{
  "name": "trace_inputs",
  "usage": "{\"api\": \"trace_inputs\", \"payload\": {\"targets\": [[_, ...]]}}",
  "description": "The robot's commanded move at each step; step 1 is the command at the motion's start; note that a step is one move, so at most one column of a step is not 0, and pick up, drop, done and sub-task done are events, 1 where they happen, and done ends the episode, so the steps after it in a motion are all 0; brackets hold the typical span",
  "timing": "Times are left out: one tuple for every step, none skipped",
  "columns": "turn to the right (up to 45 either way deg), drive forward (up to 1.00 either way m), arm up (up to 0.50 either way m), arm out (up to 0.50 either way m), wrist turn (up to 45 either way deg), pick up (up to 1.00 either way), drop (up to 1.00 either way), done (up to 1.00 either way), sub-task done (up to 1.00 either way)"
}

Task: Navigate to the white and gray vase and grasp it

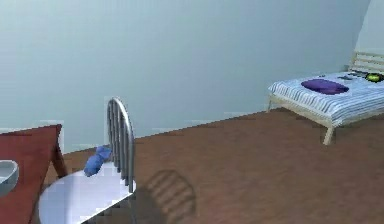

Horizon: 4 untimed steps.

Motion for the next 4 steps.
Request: {"api": "trace_inputs", "payload": {"targets": [[3.0, 0.0, 0.0, 0.0, 0.0, 0.0, 0.0, 0.0, 0.0], [18.0, 0.0, 0.0, 0.0, 0.0, 0.0, 0.0, 0.0, 0.0], [0.0, 0.8, 0.0, 0.0, 0.0, 0.0, 0.0, 0.0, 0.0], [-21.0, 0.0, 0.0, 0.0, 0.0, 0.0, 0.0, 0.0, 0.0]]}}
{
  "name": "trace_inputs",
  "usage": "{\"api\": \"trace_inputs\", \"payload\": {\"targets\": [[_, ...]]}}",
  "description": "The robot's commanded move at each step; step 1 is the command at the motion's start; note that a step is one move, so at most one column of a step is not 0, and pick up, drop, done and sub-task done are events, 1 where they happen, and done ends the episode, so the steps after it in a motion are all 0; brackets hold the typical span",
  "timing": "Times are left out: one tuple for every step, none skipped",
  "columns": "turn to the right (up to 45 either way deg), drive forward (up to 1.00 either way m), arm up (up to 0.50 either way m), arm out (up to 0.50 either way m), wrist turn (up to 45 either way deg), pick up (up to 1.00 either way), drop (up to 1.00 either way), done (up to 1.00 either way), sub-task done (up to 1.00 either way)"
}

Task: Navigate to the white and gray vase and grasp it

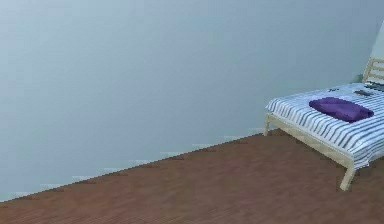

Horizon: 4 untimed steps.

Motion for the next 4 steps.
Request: {"api": "trace_inputs", "payload": {"targets": [[0.0, 0.25, 0.0, 0.0, 0.0, 0.0, 0.0, 0.0, 0.0], [-45.0, 0.0, 0.0, 0.0, 0.0, 0.0, 0.0, 0.0, 0.0], [0.0, 0.8, 0.0, 0.0, 0.0, 0.0, 0.0, 0.0, 0.0], [-30.0, 0.0, 0.0, 0.0, 0.0, 0.0, 0.0, 0.0, 0.0]]}}
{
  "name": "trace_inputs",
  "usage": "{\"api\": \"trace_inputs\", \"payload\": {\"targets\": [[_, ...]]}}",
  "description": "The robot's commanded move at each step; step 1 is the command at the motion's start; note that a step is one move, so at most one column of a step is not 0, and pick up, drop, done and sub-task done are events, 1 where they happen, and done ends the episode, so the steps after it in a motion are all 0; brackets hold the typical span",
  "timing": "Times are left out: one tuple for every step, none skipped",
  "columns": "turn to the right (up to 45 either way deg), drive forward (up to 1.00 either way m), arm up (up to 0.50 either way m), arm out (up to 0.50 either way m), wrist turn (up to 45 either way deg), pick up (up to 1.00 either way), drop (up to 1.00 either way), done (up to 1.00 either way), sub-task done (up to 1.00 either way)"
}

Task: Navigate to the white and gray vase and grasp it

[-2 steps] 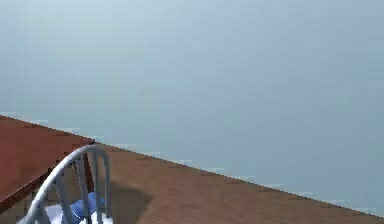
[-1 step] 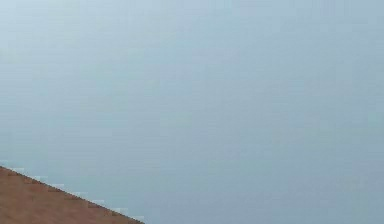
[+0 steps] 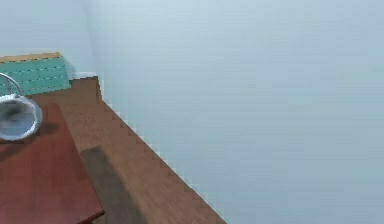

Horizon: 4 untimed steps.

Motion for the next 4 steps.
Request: {"api": "trace_inputs", "payload": {"targets": [[0.0, 0.75, 0.0, 0.0, 0.0, 0.0, 0.0, 0.0, 0.0], [-36.0, 0.0, 0.0, 0.0, 0.0, 0.0, 0.0, 0.0, 0.0], [-3.0, 0.0, 0.0, 0.0, 0.0, 0.0, 0.0, 0.0, 0.0], [0.0, 0.4, 0.0, 0.0, 0.0, 0.0, 0.0, 0.0, 0.0]]}}
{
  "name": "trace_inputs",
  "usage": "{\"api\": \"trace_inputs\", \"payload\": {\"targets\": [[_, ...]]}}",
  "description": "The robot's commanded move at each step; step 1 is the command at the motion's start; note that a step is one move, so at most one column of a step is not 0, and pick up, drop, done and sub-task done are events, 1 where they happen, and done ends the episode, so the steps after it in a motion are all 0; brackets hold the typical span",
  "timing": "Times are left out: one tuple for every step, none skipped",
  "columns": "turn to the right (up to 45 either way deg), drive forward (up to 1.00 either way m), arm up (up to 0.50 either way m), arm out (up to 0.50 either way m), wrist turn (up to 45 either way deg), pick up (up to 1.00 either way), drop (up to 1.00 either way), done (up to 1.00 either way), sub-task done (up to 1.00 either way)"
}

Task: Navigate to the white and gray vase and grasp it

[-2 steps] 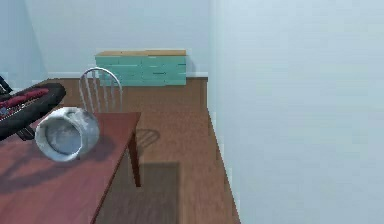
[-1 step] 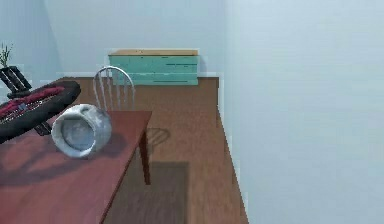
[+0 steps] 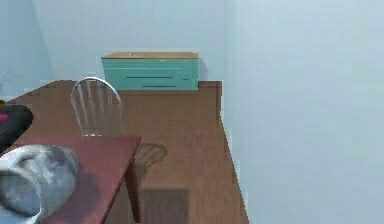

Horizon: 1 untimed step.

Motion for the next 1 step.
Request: {"api": "trace_inputs", "payload": {"targets": [[-45.0, 0.0, 0.0, 0.0, 0.0, 0.0, 0.0, 0.0, 0.0]]}}
